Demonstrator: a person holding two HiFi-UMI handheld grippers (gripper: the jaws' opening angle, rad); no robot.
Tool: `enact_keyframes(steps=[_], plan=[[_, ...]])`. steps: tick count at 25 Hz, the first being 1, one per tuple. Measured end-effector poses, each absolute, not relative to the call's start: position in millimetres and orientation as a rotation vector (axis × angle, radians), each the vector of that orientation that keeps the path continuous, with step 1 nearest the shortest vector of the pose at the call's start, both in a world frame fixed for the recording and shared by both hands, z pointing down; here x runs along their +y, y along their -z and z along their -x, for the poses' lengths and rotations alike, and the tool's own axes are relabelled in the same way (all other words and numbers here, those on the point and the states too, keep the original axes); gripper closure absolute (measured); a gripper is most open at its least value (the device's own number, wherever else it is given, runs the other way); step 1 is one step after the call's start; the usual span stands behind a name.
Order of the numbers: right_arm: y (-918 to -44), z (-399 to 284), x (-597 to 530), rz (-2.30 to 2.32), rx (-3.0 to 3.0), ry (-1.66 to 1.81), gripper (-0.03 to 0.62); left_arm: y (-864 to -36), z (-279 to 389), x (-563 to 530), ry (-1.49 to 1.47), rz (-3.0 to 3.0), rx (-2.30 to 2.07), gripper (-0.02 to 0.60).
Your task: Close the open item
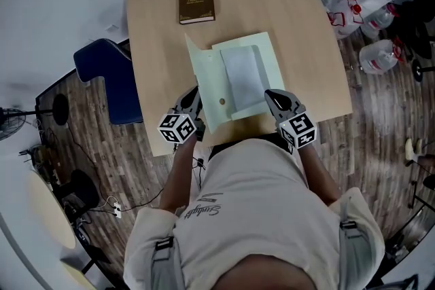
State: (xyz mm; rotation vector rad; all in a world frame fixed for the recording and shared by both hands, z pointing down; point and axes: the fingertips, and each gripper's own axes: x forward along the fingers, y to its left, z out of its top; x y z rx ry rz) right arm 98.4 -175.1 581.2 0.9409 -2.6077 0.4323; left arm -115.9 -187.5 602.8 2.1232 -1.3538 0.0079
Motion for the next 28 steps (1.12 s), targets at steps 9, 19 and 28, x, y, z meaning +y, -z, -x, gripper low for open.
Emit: enact_keyframes(steps=[9,19,28], plan=[[-589.3,-146.7,-188.5,-0.994,-2.602,-0.465,0.605,-616.4,62.5,-210.7,-0.087,-2.138,-1.304,0.565],[-596.3,-189.2,-212.1,-1.034,-2.600,-0.495,0.605,-639.8,8.3,-232.9,-0.192,-2.120,-1.254,0.565],[-612.3,-216.9,-215.8,-1.006,-2.593,-0.526,0.605,-665.5,-28.5,-243.9,-0.294,-2.090,-1.245,0.565]])
